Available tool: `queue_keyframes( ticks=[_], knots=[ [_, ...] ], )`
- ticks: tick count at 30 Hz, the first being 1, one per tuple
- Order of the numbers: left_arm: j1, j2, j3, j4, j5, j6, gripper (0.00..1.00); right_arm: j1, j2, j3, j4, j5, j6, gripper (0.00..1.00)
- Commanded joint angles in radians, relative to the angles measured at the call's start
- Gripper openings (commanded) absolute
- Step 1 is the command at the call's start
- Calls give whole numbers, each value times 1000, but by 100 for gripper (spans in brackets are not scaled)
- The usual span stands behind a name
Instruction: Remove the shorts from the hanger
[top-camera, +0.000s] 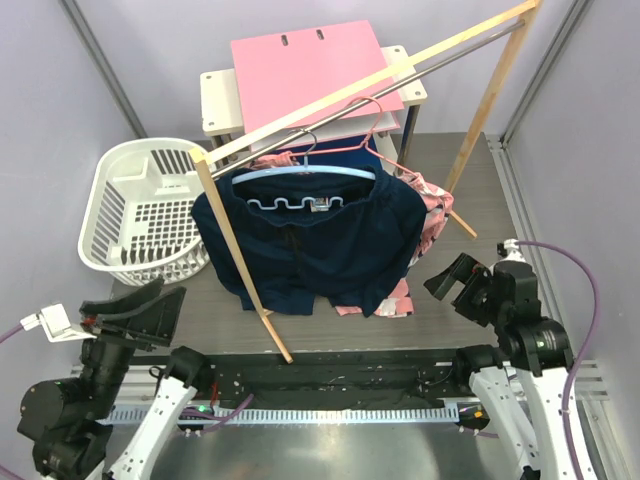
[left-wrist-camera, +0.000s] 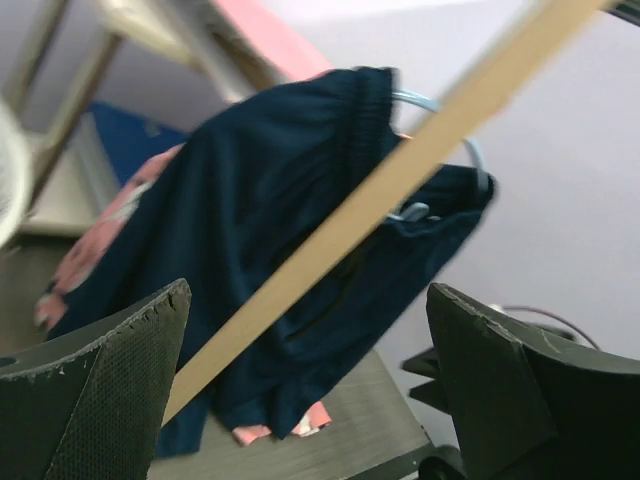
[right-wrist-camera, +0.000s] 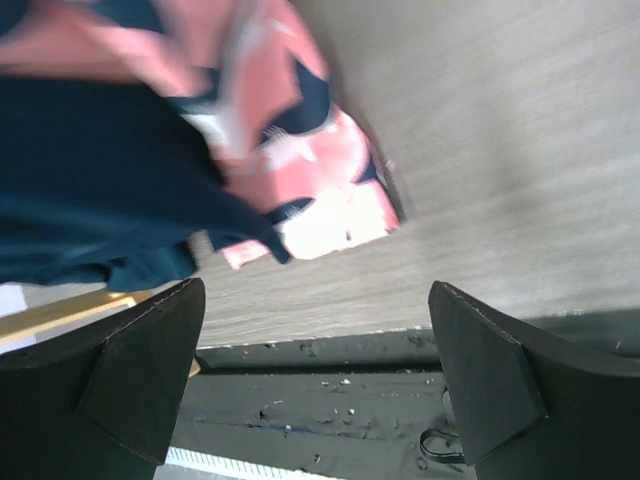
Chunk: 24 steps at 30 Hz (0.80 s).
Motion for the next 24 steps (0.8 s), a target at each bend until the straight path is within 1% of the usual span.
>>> queue_keyframes(
  ticks=[1, 2, 3, 4, 5, 7, 9, 10, 11, 12, 14, 15, 17, 19, 20, 22, 23, 24],
  knots=[
    [-2, 87, 123, -303, -303, -122, 100, -4, 2, 127, 8, -34, -112, 99],
    [-2, 120, 154, -372, -355, -185, 100, -2, 11, 155, 7, -47, -139, 99],
    [-2, 174, 216, -482, -400, -237, 100, -4, 37, 170, 8, -71, -147, 99],
    [-2, 202, 241, -508, -391, -238, 100, -4, 50, 184, 8, -84, -153, 99],
    [0, 223, 261, -519, -363, -206, 100, -2, 60, 208, 19, -93, -155, 99],
    [-2, 268, 309, -505, -258, -143, 100, -2, 97, 233, 40, -156, -181, 99],
    [-3, 277, 349, -534, -259, -188, 100, -4, 122, 276, 76, -192, -183, 99],
    [-5, 268, 352, -531, -286, -228, 100, -2, 146, 294, 86, -218, -186, 99],
    [-6, 254, 349, -514, -285, -227, 100, -1, 160, 331, 112, -232, -190, 99],
    [-21, 239, 328, -449, -280, -219, 100, -2, 172, 349, 125, -245, -198, 99],
    [-44, 193, 295, -384, -286, -238, 100, -2, 226, 405, 163, -303, -200, 99],
    [-75, 187, 276, -350, -299, -245, 100, -2, 243, 420, 178, -327, -196, 99],
    [-110, 206, 280, -351, -349, -256, 100, -1, 284, 469, 226, -392, -183, 99],
    [-158, 252, 327, -391, -366, -227, 100, 1, 318, 503, 246, -430, -183, 99],
    [-166, 315, 378, -422, -366, -177, 100, 4, 362, 547, 237, -465, -190, 99],
    [-169, 381, 441, -477, -377, -129, 100, 13, 405, 593, 212, -498, -227, 99],
    [-169, 439, 487, -508, -372, -108, 100, 24, 430, 630, 208, -516, -244, 99],
    [-169, 459, 501, -514, -356, -54, 100, 33, 441, 644, 209, -522, -262, 99]
  ],
)
